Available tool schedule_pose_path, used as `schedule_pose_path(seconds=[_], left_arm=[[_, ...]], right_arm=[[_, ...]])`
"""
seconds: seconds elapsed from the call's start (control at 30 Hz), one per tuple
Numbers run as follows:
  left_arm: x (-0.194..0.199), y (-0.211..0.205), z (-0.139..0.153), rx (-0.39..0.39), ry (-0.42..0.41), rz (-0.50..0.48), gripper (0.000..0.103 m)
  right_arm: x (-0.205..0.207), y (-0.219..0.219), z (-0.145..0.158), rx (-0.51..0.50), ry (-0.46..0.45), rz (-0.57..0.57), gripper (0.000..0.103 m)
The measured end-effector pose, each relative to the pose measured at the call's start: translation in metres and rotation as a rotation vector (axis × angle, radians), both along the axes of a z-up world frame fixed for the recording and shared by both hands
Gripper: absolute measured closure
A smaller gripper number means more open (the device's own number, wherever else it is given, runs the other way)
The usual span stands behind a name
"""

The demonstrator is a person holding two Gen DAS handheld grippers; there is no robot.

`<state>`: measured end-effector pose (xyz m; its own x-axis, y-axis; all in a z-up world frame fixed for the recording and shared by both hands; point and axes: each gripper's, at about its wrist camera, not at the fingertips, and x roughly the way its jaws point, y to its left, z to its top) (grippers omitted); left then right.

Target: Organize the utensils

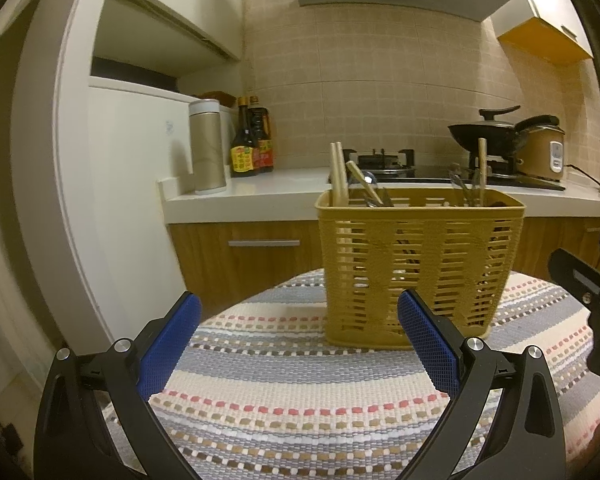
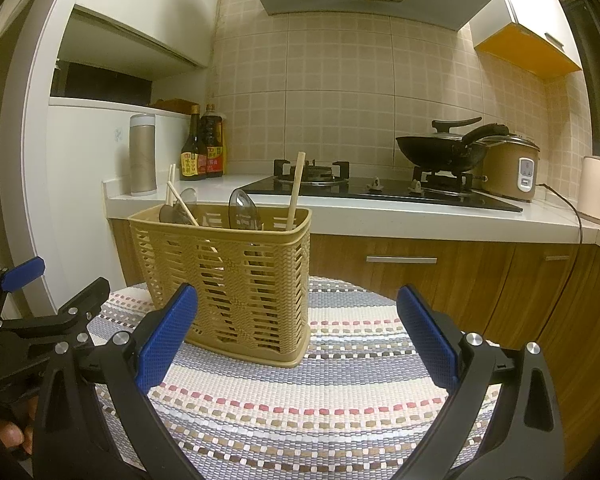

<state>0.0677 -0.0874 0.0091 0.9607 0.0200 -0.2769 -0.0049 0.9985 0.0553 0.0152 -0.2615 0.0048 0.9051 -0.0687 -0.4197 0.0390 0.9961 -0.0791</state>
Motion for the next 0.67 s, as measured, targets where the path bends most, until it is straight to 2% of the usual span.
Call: schedule_pose_path(seconds=[0.17,0.27,0.67], left_arm=[[-0.001,0.006,0.001,-0.024,-0.014,0.003,0.008],[-0.002,0.004,0.002,-0.012,-0.019,0.004,0.007],[0.006,0.012,0.0,-0.07,0.04,-0.015,0.007]], right_arm=[[0.0,-0.001,0.001,0.008,-0.001,-0.002,0.008],[0.0,-0.001,0.0,0.013,0.0,-0.002,0.008],[0.002,-0.004,0.001,0.027,0.011,-0.006,0.008]])
